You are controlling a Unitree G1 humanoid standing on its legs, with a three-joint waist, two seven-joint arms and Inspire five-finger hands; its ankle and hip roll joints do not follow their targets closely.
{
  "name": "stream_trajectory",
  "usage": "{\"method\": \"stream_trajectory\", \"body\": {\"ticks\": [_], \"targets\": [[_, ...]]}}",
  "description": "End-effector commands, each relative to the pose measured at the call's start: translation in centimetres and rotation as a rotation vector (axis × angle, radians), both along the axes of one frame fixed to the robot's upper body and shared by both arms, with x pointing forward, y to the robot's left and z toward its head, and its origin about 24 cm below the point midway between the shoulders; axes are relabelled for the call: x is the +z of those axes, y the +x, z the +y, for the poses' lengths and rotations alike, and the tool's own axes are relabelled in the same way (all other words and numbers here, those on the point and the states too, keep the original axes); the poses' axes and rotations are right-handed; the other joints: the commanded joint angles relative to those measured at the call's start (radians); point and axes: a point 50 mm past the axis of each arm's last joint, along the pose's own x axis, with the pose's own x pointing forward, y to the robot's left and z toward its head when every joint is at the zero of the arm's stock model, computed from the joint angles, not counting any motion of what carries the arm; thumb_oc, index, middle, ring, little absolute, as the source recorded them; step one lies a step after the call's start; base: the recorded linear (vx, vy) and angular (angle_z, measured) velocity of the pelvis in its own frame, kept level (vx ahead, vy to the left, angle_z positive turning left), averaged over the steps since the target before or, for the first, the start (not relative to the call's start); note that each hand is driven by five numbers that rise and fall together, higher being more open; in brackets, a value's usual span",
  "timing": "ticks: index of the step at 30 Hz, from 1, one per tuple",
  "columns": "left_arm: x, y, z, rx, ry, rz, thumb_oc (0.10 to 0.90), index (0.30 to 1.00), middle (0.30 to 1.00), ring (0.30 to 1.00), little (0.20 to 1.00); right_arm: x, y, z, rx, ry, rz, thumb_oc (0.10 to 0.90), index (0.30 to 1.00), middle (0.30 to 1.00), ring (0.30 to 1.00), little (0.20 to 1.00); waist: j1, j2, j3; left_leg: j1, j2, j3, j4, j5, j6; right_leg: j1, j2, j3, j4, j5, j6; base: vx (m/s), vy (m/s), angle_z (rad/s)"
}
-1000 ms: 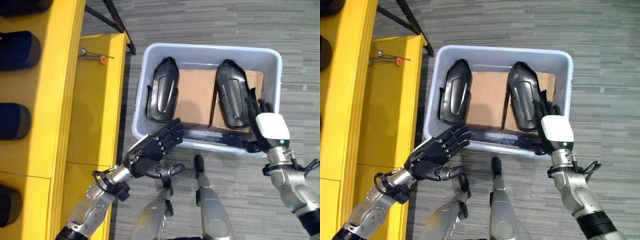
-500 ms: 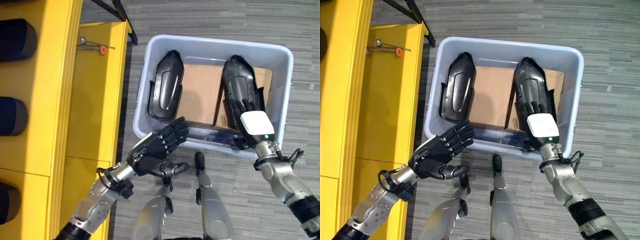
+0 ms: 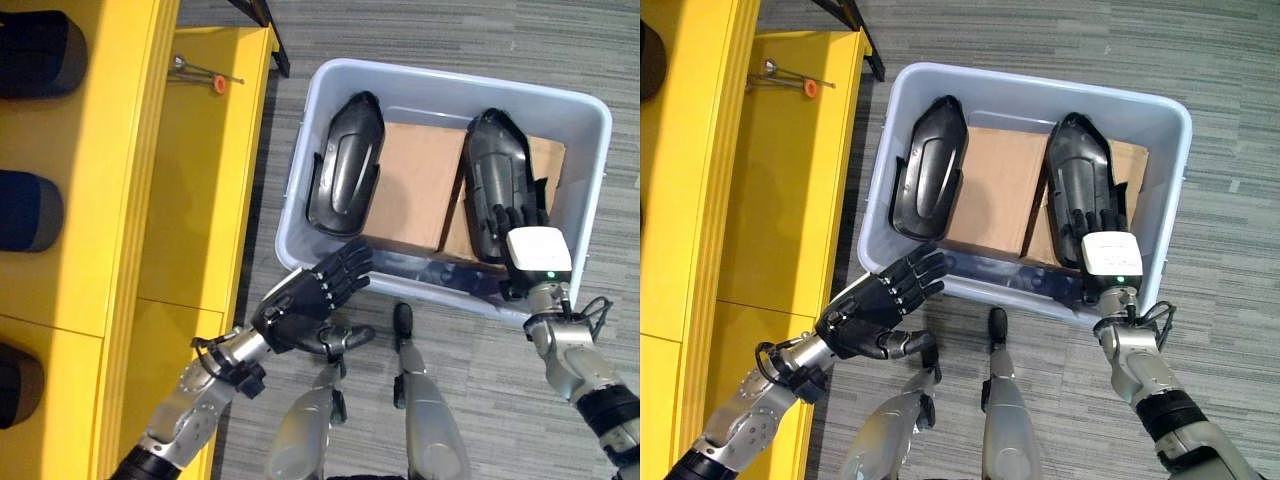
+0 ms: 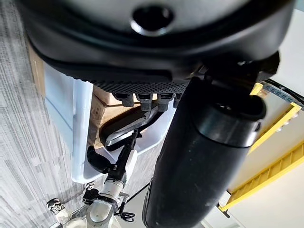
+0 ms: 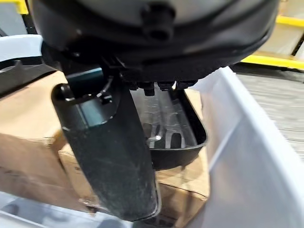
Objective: Move parts from the plastic box to the shelf.
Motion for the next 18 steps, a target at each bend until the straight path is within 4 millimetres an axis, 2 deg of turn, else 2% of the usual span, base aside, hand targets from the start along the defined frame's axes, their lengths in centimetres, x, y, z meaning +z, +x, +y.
{"method": "stream_trajectory", "body": {"ticks": [1,8,11,18], "targets": [[2.6,-0.7,-0.5,-0.066,-0.073,-0.15,0.9,1.0,1.0,1.0,1.0,3.8,0.8,-1.3,-0.065,-0.029,-0.199,0.9,1.0,1.0,1.0,1.0,0.006,0.017,-0.021,-0.084,-0.013,-0.019,0.093,-0.07,0.023,-0.018,0.021,-0.036,0.277,-0.299,0.02,0.01,-0.013,0.03],[2.8,-0.6,-0.5,-0.057,-0.068,-0.158,0.9,1.0,1.0,1.0,1.0,2.8,1.1,-1.4,-0.087,-0.007,-0.133,0.9,1.0,1.0,1.0,1.0,0.016,0.021,-0.021,-0.097,-0.013,-0.025,0.098,-0.067,0.023,-0.026,0.021,-0.043,0.282,-0.3,0.018,0.0,0.0,0.0],[2.9,-0.4,-0.5,-0.056,-0.058,-0.161,0.9,1.0,1.0,1.0,1.0,2.4,1.4,-1.4,-0.068,-0.048,-0.092,0.9,1.0,1.0,1.0,1.0,0.022,0.024,-0.021,-0.107,-0.013,-0.026,0.103,-0.064,0.023,-0.034,0.021,-0.045,0.287,-0.301,0.016,0.0,-0.017,0.05],[2.9,-0.3,-0.6,-0.062,-0.066,-0.147,0.9,1.0,1.0,1.0,1.0,3.9,2.2,-0.5,-0.012,-0.141,-0.114,0.9,1.0,1.0,1.0,1.0,0.028,0.027,-0.021,-0.123,-0.013,-0.028,0.105,-0.056,0.019,-0.05,0.022,-0.048,0.292,-0.302,0.013,0.0,-0.002,0.04]]}}
